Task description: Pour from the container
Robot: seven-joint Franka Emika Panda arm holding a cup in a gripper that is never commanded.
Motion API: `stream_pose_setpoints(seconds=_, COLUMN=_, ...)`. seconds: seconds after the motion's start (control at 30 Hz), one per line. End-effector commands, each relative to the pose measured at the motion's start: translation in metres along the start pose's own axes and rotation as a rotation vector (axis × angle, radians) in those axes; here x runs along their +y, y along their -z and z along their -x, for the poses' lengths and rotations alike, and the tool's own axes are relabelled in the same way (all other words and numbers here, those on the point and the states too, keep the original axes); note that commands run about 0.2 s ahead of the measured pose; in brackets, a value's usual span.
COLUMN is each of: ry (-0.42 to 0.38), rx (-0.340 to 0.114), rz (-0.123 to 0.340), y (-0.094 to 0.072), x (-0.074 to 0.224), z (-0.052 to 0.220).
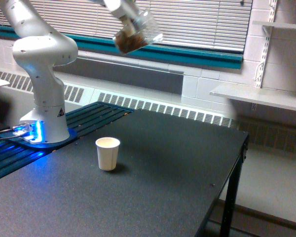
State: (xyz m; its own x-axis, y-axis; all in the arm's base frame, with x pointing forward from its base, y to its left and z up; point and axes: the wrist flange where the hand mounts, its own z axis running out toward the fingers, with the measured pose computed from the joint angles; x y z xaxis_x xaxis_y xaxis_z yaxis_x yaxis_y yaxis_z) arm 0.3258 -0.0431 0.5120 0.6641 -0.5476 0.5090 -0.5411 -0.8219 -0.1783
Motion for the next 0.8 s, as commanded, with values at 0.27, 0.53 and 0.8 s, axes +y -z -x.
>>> stream_pose_setpoints(seconds=0.27, ry=-0.066, rx=-0.112, rz=0.114, y=-0.031, x=0.035, z=0.072)
stream_pose_setpoints(seconds=0.53, ry=-0.089, rx=-0.158, rz=0.132, y=-0.032, x=0.039, z=0.088)
stream_pose_setpoints(seconds=0.8, ry=-0.105, rx=-0.187, rz=0.147, y=-0.029, x=0.043, z=0.093)
